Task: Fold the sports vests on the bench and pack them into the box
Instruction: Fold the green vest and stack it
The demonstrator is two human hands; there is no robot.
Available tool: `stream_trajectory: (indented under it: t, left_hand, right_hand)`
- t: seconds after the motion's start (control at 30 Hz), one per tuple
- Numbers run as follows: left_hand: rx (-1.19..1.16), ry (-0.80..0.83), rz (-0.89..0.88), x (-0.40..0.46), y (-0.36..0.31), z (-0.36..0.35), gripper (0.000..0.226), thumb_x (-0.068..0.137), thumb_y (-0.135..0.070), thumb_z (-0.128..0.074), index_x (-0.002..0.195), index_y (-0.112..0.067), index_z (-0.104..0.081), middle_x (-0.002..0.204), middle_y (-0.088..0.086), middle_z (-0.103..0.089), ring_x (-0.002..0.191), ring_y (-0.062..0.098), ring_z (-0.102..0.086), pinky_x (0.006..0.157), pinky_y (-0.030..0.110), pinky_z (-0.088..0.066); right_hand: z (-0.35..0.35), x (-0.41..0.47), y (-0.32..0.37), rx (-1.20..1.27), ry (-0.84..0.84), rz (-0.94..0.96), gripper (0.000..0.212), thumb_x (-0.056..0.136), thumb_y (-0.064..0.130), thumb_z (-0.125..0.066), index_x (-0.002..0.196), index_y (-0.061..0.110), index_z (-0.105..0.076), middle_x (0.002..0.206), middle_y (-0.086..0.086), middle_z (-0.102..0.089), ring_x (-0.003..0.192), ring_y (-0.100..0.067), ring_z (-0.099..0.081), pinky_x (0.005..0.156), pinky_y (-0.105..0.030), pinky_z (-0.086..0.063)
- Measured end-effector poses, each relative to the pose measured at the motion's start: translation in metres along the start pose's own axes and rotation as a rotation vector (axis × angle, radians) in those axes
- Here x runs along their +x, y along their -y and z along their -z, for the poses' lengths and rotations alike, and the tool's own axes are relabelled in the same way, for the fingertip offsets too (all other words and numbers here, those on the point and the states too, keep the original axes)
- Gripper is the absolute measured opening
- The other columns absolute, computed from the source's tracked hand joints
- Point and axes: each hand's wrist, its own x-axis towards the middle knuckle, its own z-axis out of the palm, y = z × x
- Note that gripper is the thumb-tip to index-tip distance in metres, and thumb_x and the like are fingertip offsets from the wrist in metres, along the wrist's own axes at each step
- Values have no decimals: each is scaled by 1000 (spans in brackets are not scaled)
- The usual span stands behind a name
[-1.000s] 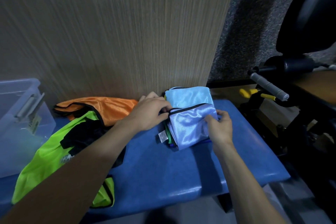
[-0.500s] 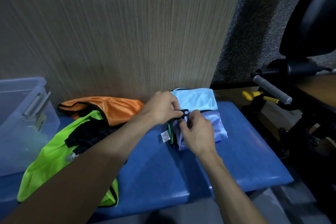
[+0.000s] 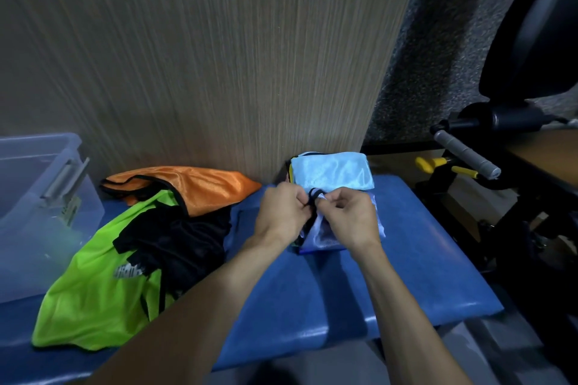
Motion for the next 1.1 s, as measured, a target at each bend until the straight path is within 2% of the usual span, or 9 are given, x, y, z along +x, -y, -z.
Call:
stream_trajectory:
  t: [0.13, 0.23, 0.4, 0.57, 0.67, 0.73, 0.83, 0.93, 1.1]
  left_hand:
    - [-37, 97, 42, 2, 2, -2, 16, 82, -7, -63, 69, 2, -60, 61, 18, -62, 57, 32, -66, 62, 48, -60]
    - [-271, 252, 170, 6, 3, 3, 13, 88, 5, -59, 83, -6, -63, 73, 11, -57, 71, 29, -70, 74, 51, -62]
    - [-162, 239, 150, 6, 4, 4, 13, 87, 7, -55, 75, 9, -60, 65, 15, -63, 65, 27, -74, 65, 46, -64]
    - [-257, 315, 206, 6, 3, 10, 29, 97, -8, -50, 71, -5, -61, 65, 12, -65, 61, 25, -69, 75, 47, -64]
    - [-347, 302, 297, 4, -2, 15, 41, 101, -39, -54, 88, -2, -67, 75, 12, -71, 67, 28, -73, 70, 39, -64]
    - [-198, 230, 229, 2, 3, 7, 48, 100, -45, -57, 80, -3, -65, 64, 7, -66, 62, 27, -73, 62, 35, -58]
    - [-60, 86, 162, -1, 9, -4, 41, 99, -30, -58, 64, -9, -53, 65, 18, -64, 63, 33, -71, 56, 40, -57]
    - [0, 13, 134, -7, 7, -4, 42, 97, -30, -57, 60, -11, -47, 65, 19, -61, 70, 35, -69, 63, 48, -56]
    - [84, 26, 174, -16, 10, -2, 42, 95, -41, -61, 71, -7, -57, 68, 9, -68, 62, 30, -69, 61, 43, -59]
  right_hand:
    - [-3, 0, 3, -15, -32, -21, 22, 86, 23, -77, 67, 19, -66, 64, 7, -70, 67, -10, -66, 64, -20, -48]
    - [-5, 0, 4, -59, -39, -4, 27, 85, 29, -79, 64, 24, -64, 61, 12, -69, 67, -6, -66, 59, -12, -44]
    - [-6, -1, 6, -116, -5, 48, 27, 87, 34, -74, 65, 20, -69, 63, 9, -71, 73, -11, -68, 72, -28, -52]
    - [-2, -3, 4, -113, 93, 75, 24, 89, 14, -59, 75, 19, -78, 77, 8, -75, 85, -10, -69, 79, -29, -54]
    - [0, -4, 0, -134, 206, 91, 35, 90, 2, -53, 98, 21, -81, 99, 8, -78, 99, -8, -68, 90, -26, -52]
    - [4, -3, 0, -146, 271, 101, 40, 89, 0, -50, 100, 23, -81, 98, 8, -78, 99, -9, -68, 89, -26, -53]
    - [17, 1, -7, -293, 38, 178, 25, 87, 5, -61, 95, 19, -80, 100, 4, -75, 98, -17, -67, 82, -26, -49]
    - [36, 3, -20, -622, -277, 135, 22, 86, 28, -69, 107, 21, -68, 117, -4, -58, 110, -32, -50, 86, -42, -44]
    - [45, 7, -24, -560, -119, -204, 41, 91, 49, -60, 105, 11, -52, 114, -12, -59, 98, -36, -54, 74, -38, -41]
